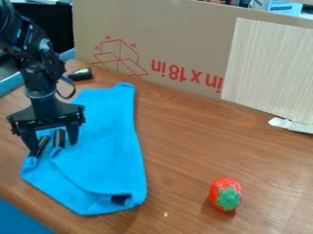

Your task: Unfold the cloth from bottom left to top right

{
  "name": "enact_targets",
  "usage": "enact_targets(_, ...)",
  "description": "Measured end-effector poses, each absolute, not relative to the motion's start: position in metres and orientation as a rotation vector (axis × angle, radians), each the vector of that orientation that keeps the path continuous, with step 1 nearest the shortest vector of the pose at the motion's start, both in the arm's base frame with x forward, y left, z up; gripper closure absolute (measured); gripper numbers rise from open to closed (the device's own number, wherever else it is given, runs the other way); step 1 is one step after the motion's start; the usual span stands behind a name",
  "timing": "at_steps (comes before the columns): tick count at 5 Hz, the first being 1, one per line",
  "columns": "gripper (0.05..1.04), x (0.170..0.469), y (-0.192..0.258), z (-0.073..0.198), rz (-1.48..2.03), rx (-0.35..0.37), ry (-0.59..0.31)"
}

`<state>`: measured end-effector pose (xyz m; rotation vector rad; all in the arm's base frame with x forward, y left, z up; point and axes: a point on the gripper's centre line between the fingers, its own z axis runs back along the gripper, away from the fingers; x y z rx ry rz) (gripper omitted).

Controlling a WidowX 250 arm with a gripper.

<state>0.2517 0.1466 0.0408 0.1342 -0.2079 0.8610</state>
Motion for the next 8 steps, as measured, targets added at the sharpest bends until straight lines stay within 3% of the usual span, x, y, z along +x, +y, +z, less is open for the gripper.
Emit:
enact_targets(1, 0.203, 0.252, 0.143, 0.036, 0.895, 0.107, -0.173)
enact_targets(3, 0.774, 0.251, 0.148, 0.035, 0.915, 0.082, -0.142)
enact_targets(4, 0.944, 0.248, 0.148, 0.037, 0.906, 0.057, -0.112)
enact_targets(5, 1.025, 0.246, 0.148, 0.046, 0.896, 0.022, -0.106)
enact_targets(7, 1.032, 0.247, 0.145, 0.072, 0.875, -0.012, -0.126)
enact_targets(8, 1.032, 0.259, 0.124, 0.080, 0.823, -0.002, -0.147)
